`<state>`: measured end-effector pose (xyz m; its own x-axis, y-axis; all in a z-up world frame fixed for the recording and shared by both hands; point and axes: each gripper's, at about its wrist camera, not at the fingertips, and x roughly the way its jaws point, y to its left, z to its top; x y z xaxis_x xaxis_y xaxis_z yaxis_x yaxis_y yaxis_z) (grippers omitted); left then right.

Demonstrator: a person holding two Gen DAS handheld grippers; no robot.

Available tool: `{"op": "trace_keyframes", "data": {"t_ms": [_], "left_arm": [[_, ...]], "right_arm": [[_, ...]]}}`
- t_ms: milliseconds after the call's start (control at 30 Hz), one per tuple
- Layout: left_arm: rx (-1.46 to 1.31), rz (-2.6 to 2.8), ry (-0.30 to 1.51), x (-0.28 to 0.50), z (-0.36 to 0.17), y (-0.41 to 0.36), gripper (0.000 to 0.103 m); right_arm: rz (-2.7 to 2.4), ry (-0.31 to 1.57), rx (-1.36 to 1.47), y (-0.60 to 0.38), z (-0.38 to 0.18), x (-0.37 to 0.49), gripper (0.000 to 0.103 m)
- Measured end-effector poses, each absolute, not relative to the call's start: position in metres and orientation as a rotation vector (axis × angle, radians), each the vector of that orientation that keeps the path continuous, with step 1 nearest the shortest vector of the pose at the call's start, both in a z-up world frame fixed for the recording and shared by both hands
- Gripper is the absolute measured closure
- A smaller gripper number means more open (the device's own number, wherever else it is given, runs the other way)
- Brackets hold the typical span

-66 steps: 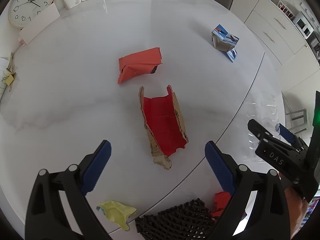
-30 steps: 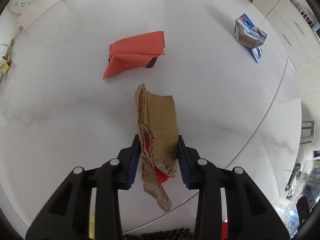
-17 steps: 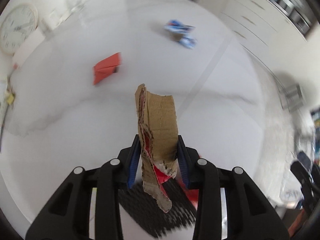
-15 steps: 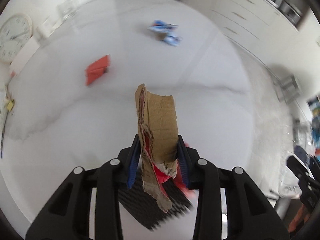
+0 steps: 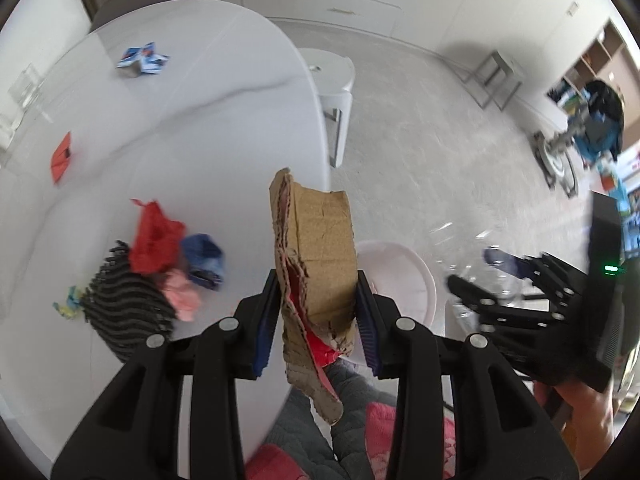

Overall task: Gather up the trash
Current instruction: 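Carry both items to the bin and open the right gripper over it, then open the left gripper to drop the cardboard into the bin, then move the left gripper to the table and grasp the yellow cloth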

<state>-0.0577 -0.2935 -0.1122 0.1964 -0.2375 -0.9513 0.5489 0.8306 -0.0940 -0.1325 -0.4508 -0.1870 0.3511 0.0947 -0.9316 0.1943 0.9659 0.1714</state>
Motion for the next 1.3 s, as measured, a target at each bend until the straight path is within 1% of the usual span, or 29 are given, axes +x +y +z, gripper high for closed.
{"op": "trace_keyframes", "data": {"t_ms": [67, 100, 133, 200, 433, 500, 533, 567, 600, 667, 767, 833, 1067, 1300], "left_arm": [[0.307, -0.568, 1.265, -0.067, -0.114, -0.305, 0.067], [0.311, -0.572, 1.264, -0.07, -0.114, -0.308, 0.067], [0.317, -0.575, 1.262, -0.073, -0.114, -0.313, 0.067], [0.329, -0.583, 1.266, -0.073, -0.118, -0.32, 0.067], [0.371, -0.65, 1.299, -0.094, -0.131, -0.351, 0.066], [0.39, -0.689, 1.312, -0.101, -0.135, -0.362, 0.065], [0.4, -0.7, 1.317, -0.104, -0.137, -0.366, 0.063], [0.418, -0.708, 1.321, -0.108, -0.139, -0.372, 0.057], [0.433, -0.718, 1.325, -0.11, -0.141, -0.376, 0.053], [0.457, -0.731, 1.319, -0.116, -0.142, -0.381, 0.03], [0.48, -0.728, 1.272, -0.123, -0.134, -0.382, 0.015], [0.486, -0.714, 1.245, -0.125, -0.129, -0.381, 0.008], [0.431, -0.617, 1.16, -0.113, -0.103, -0.353, 0.008], [0.327, -0.481, 1.062, -0.08, -0.072, -0.28, 0.008]], "right_arm": [[-0.063, 1.249, 0.277, -0.456, -0.193, -0.135, 0.028], [-0.073, 1.24, 0.284, -0.461, -0.191, -0.139, 0.016], [-0.095, 1.213, 0.294, -0.468, -0.184, -0.145, 0.007], [-0.119, 1.174, 0.31, -0.479, -0.173, -0.153, 0.002], [-0.257, 1.066, 0.339, -0.534, -0.13, -0.187, 0.002], [-0.29, 1.039, 0.327, -0.546, -0.12, -0.194, 0.002], [-0.311, 1.019, 0.318, -0.551, -0.113, -0.198, 0.002], [-0.319, 1.009, 0.316, -0.555, -0.109, -0.2, 0.002], [-0.326, 0.997, 0.315, -0.56, -0.105, -0.203, 0.002], [-0.332, 0.983, 0.32, -0.567, -0.102, -0.206, 0.002], [-0.342, 0.97, 0.32, -0.569, -0.1, -0.208, 0.002], [-0.349, 0.975, 0.323, -0.569, -0.101, -0.206, 0.002], [-0.284, 0.935, 0.308, -0.548, -0.086, -0.19, 0.002], [-0.156, 0.902, 0.244, -0.501, -0.064, -0.152, 0.002]]}}
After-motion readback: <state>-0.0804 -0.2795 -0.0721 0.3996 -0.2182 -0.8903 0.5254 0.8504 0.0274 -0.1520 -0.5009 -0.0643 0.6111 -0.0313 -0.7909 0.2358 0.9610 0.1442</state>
